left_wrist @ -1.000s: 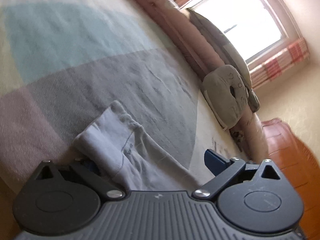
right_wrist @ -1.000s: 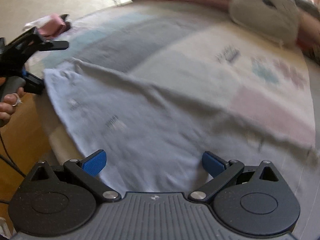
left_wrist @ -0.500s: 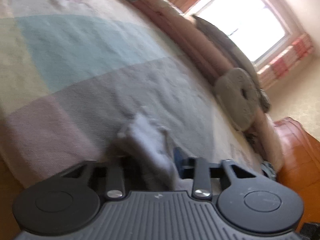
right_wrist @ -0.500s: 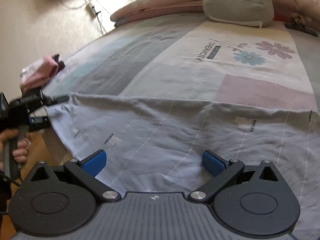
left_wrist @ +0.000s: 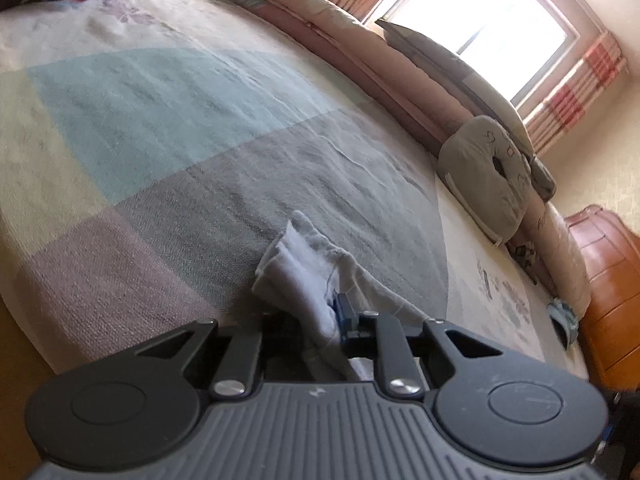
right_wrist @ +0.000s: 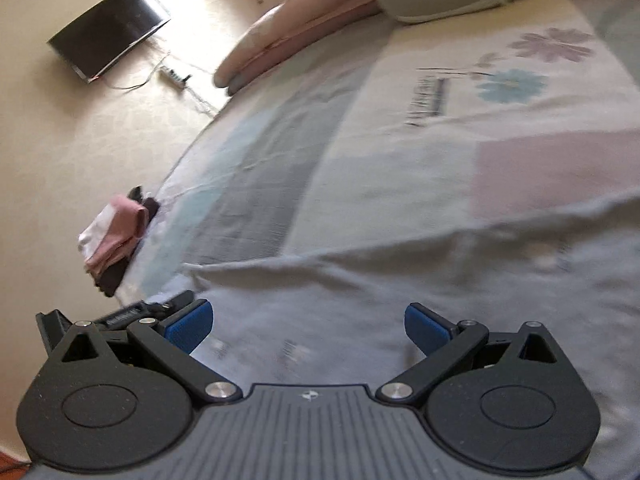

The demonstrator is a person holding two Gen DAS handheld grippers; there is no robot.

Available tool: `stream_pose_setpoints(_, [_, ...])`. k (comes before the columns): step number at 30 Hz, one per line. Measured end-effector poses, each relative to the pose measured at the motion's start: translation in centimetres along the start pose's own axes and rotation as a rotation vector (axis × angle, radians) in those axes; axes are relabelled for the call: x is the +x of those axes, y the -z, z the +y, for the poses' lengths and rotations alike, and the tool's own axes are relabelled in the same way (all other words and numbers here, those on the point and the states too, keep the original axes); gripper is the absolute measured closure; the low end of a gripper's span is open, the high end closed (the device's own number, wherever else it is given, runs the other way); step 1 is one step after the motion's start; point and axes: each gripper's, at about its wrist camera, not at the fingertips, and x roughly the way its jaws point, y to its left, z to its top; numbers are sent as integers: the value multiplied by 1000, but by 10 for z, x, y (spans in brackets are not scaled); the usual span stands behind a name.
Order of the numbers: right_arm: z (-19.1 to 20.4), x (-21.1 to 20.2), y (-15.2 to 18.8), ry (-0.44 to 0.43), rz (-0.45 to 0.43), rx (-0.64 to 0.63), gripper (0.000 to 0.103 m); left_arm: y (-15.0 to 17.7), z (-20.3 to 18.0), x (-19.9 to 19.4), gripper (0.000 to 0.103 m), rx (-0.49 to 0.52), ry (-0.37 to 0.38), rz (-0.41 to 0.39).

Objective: Fold clothes

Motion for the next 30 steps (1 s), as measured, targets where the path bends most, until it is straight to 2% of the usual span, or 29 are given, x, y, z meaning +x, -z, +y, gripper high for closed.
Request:
stream_pose_setpoints(8, [49,67,-22,-145,133,-17,0,1,3,-2,84,9,14,1])
stream_pose_setpoints(11, [52,85,-29,-150,149,5,0,2,5,-2,84,6,22,-1])
stream_pose_setpoints(15, [43,105,-38,-112,160,55,0,2,7,-1,84,-5,34,-5])
stream_pose_setpoints(21, [47,101,-40,-104,115,62,0,0,5,0,84,10,32,4])
stream_pose_setpoints(25, [59,91,-26,-152,157,60,0,1,6,1,84,10,37,1])
stream_pose_setpoints(30, [66,88,-3,-146,205,88,0,1,6,1,84,11,36,-1])
